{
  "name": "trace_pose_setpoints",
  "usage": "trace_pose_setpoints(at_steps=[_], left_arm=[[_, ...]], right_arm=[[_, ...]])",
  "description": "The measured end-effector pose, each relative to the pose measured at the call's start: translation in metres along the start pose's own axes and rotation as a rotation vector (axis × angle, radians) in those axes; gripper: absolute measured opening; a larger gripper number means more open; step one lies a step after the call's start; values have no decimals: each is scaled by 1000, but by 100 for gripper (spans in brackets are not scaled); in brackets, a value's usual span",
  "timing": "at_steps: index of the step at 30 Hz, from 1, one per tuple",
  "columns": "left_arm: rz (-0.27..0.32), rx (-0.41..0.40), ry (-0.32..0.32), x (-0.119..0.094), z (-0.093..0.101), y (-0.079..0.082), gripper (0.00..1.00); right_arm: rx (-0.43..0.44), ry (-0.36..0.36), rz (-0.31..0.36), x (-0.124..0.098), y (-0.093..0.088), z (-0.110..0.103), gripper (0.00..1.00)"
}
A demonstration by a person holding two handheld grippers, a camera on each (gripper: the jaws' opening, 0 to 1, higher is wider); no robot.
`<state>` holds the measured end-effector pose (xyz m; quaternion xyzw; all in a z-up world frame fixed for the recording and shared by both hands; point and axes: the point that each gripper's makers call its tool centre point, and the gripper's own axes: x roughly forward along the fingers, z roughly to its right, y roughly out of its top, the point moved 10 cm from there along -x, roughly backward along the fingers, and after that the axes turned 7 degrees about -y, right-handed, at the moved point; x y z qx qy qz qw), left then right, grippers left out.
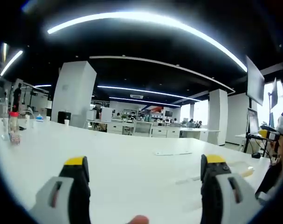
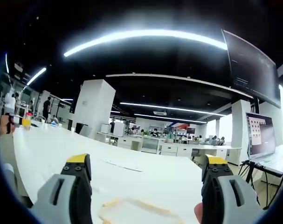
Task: Snap each plastic latch of the storage box into its locked position after aligning the lid with the box until every specified latch is closed and the lid sits flush.
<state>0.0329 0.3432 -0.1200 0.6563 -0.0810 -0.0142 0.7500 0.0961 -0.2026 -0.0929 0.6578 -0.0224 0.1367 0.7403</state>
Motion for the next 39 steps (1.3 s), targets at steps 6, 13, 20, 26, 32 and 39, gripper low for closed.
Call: trace_pose_setpoints(at_steps=[6,13,20,26,32,39], left_arm=[[-9,-5,-10,1,1,-2,100],[-11,0,-17,2,2,-1,100],[-18,0,-24,4,2,-2,100],[-23,-6,-27,6,2,-3,100],[-16,-10,-29,7,1,-5,100],[-25,-6,-48,9,3,-6,100]], right_arm=[[5,22,-19,1,-3,2,100],[9,4,-3,1,-1,5,100],[4,-4,-1,1,0,7,100],[-2,12,-2,2,-1,6,100],[2,0,-3,2,-2,12,100],[6,-30,3,-1,0,19,100]])
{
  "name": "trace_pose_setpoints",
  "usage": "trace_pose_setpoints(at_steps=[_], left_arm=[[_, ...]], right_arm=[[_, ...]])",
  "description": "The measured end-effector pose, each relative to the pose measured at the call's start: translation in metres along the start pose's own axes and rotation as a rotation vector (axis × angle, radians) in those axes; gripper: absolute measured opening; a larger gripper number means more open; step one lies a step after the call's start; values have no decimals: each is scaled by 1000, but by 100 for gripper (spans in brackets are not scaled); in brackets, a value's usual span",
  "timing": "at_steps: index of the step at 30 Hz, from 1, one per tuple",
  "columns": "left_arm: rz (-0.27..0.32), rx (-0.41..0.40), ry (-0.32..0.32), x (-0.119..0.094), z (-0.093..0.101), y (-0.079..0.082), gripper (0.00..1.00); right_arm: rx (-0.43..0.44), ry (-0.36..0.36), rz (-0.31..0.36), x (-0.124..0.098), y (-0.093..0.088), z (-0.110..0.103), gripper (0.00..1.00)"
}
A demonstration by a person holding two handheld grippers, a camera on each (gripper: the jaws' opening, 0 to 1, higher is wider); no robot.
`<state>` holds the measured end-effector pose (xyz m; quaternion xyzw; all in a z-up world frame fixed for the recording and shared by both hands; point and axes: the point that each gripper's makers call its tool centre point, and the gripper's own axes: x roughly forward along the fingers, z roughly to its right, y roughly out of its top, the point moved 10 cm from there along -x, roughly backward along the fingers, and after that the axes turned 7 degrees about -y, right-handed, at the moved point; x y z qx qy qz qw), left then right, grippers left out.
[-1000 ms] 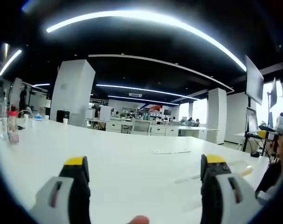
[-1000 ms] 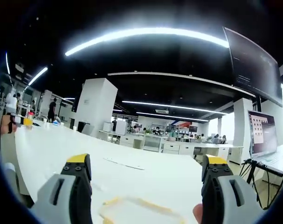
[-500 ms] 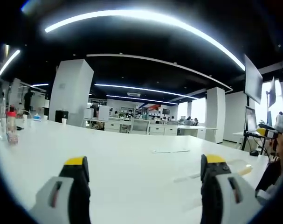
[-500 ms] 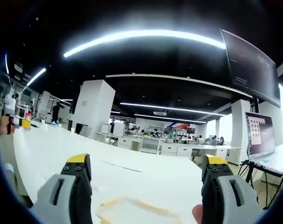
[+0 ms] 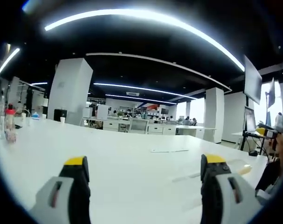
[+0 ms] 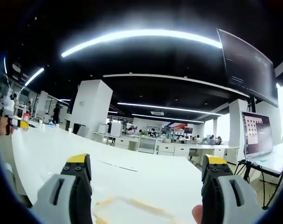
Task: Snap each plastic latch of the storage box into its locked position after aligning the lid with the box until every specified latch is closed and the lid sits flush.
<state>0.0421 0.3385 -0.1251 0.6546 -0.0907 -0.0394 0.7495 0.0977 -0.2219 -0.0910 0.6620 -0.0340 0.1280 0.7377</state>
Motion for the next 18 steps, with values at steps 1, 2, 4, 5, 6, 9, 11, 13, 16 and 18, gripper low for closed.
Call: trace_pose_setpoints(at_steps=[1,2,4,5,6,9,11,13,16,18], left_arm=[[-2,-3,-8,0,1,0,100],[-1,-5,-11,0,2,0,100],[11,-7,-17,1,3,1,100],[14,-4,-20,1,4,1,100],[15,-2,-21,1,4,2,100],[23,2,-23,1,5,3,100],[29,3,-29,2,6,3,100],[24,3,-47,4,8,2,100],[8,13,-73,5,11,2,100],[9,16,-79,5,13,2,100]], right_arm=[[3,-2,5,0,1,0,100],[3,-2,7,-1,1,0,100],[-1,7,8,-1,1,-1,100],[-1,9,6,0,1,-1,100],[-1,11,3,0,0,-1,100],[-2,15,4,0,0,-2,100],[-2,22,2,1,-1,-3,100],[-4,29,2,1,-1,-4,100],[-9,43,8,1,0,-8,100],[-11,50,6,2,-1,-9,100]])
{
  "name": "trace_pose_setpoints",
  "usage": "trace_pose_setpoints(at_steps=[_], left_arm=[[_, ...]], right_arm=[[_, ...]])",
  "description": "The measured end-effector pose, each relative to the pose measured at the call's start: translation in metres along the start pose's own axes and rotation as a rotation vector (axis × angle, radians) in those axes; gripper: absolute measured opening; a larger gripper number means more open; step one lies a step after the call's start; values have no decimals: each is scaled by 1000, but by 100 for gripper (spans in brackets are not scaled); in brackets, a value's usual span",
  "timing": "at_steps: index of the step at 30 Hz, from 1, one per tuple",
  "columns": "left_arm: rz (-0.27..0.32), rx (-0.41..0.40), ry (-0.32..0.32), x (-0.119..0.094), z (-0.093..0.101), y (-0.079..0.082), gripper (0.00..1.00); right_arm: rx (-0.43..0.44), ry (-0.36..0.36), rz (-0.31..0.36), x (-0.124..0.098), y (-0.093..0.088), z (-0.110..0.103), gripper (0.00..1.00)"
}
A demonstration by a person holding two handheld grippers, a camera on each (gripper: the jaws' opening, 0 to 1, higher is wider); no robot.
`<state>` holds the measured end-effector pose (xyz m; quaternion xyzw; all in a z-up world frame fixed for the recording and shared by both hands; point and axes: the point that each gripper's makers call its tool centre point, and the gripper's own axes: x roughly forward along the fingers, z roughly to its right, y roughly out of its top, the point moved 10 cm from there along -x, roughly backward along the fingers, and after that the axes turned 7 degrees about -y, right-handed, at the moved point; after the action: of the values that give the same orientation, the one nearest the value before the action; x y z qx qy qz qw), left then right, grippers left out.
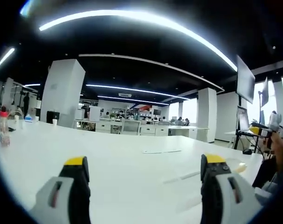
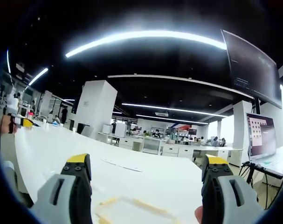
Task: Snap each plastic latch of the storage box into its locked position after aligning the lid with the box until every specified latch is closed and the lid sits flush.
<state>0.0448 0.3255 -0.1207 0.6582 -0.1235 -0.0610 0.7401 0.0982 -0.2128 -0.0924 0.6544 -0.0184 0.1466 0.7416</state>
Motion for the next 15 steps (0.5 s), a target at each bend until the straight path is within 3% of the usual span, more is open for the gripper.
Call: trace_pose_setpoints(at_steps=[11,15], left_arm=[[-8,31,-52,7,7,3,100],[-38,23,-86,13,9,-2,100]], right_arm=[[4,34,-18,2,-6,-4,100],[6,43,-6,2,-5,-6,100]])
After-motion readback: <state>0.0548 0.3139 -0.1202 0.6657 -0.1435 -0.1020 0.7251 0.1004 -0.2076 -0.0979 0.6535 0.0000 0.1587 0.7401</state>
